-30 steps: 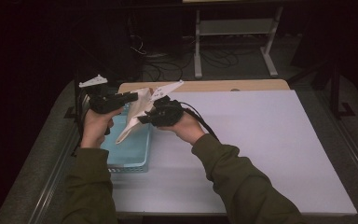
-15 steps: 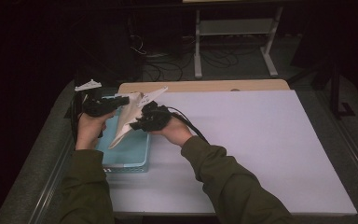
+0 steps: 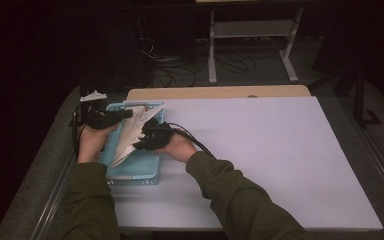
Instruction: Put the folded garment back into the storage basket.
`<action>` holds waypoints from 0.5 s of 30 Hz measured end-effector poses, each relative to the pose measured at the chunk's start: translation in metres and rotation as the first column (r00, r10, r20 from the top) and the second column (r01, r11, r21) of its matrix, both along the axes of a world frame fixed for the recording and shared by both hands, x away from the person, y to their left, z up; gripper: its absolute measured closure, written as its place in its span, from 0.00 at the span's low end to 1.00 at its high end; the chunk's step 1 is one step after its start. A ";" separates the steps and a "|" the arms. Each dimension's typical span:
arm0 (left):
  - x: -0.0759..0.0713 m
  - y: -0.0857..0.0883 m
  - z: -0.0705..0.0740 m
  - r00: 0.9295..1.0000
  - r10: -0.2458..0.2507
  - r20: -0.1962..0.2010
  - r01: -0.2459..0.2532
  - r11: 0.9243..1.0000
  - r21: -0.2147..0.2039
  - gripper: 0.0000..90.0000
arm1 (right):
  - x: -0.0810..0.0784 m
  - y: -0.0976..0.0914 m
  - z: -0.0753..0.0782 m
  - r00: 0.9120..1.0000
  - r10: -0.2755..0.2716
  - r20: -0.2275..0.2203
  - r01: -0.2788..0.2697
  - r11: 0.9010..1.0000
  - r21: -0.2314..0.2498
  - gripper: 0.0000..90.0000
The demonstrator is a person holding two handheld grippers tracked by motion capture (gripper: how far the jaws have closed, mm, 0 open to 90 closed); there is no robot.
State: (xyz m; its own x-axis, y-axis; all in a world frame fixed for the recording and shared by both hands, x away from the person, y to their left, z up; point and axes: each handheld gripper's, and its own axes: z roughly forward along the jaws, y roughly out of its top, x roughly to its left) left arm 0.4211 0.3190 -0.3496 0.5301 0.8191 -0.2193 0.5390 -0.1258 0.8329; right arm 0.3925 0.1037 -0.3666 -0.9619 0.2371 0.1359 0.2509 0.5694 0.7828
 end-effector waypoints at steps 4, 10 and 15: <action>0.002 -0.001 -0.007 1.000 -0.008 -0.021 0.008 1.000 0.018 0.87 | -0.003 0.004 -0.007 1.000 0.018 -0.006 -0.019 0.999 -0.034 0.91; 0.005 -0.004 -0.014 0.999 -0.020 -0.051 0.022 0.999 0.040 0.87 | -0.010 0.004 -0.008 0.998 0.053 -0.030 -0.055 0.996 -0.068 0.76; 0.008 -0.006 -0.023 0.997 -0.018 -0.081 0.023 0.998 0.055 0.87 | -0.015 -0.006 -0.004 0.997 0.061 -0.036 -0.063 0.996 -0.070 0.65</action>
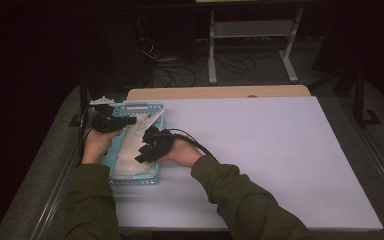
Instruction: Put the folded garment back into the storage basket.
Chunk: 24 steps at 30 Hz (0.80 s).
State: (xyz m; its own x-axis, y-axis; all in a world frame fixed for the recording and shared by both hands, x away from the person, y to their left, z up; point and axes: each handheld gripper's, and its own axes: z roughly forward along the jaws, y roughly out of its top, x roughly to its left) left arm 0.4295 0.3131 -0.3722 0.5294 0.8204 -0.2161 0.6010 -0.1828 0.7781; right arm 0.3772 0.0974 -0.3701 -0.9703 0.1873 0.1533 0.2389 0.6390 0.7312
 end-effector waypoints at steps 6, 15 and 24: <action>0.002 0.000 -0.004 1.000 0.013 -0.009 -0.012 0.999 0.029 0.87 | 0.001 -0.024 0.012 1.000 -0.024 0.001 0.024 0.999 0.048 0.56; 0.006 0.001 -0.007 0.998 0.056 0.032 -0.059 0.995 0.082 0.61 | 0.003 -0.059 0.025 0.996 -0.085 0.022 0.083 0.994 0.074 0.50; 0.005 -0.007 0.000 0.998 0.023 0.053 -0.026 0.998 0.059 0.31 | 0.010 -0.084 0.031 0.990 -0.139 0.037 0.135 0.987 0.091 0.46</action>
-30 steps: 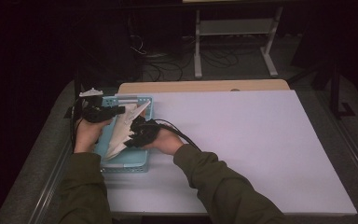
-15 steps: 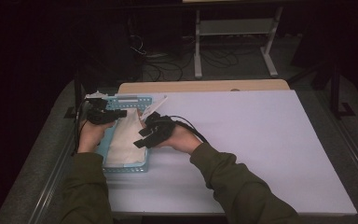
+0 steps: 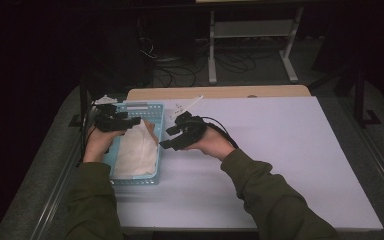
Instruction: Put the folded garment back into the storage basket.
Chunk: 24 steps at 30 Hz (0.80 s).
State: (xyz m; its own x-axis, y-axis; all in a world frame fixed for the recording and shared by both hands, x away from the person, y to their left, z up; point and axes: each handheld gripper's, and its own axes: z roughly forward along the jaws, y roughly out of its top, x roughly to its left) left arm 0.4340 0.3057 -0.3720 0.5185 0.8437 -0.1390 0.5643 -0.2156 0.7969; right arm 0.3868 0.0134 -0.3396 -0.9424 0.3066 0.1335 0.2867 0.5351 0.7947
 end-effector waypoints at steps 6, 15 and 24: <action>-0.004 -0.012 0.005 0.997 -0.073 -0.001 0.073 0.997 -0.029 0.23 | 0.004 -0.021 -0.001 1.000 -0.025 0.019 0.025 1.000 -0.005 0.44; -0.018 -0.035 0.017 0.986 -0.168 0.025 0.169 0.985 -0.047 0.18 | 0.004 -0.054 -0.005 0.997 -0.081 0.016 0.081 0.997 -0.002 0.40; -0.038 -0.061 0.024 0.967 -0.249 0.047 0.251 0.967 -0.045 0.14 | -0.002 -0.098 -0.007 0.991 -0.136 0.017 0.135 0.991 0.025 0.33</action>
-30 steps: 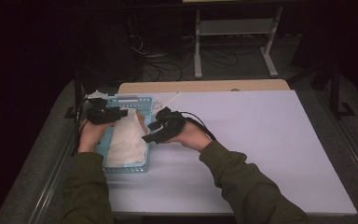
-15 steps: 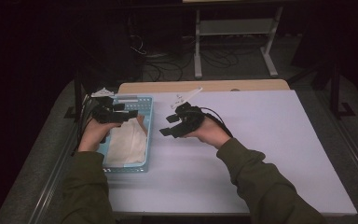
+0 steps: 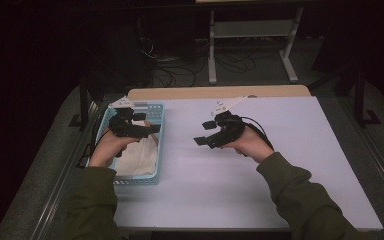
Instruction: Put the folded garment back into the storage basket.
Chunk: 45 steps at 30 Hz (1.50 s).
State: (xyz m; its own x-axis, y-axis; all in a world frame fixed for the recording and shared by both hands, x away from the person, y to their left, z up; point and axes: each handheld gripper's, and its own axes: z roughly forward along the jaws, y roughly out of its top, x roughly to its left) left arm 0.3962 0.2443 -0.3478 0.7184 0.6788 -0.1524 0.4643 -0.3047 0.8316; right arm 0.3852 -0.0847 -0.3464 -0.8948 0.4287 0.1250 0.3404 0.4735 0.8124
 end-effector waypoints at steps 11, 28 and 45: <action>-0.026 -0.020 0.001 0.996 -0.073 0.042 0.074 0.997 -0.013 0.09 | -0.010 -0.055 -0.005 0.996 -0.094 -0.003 0.094 0.995 0.029 0.23; -0.048 -0.033 -0.007 0.991 -0.124 0.059 0.124 0.992 0.010 0.00 | -0.052 -0.141 -0.024 0.976 -0.216 0.002 0.215 0.976 0.039 0.07; -0.052 -0.040 -0.014 0.986 -0.158 0.062 0.155 0.987 0.043 0.00 | -0.072 -0.185 -0.041 0.965 -0.261 0.016 0.260 0.965 0.027 0.01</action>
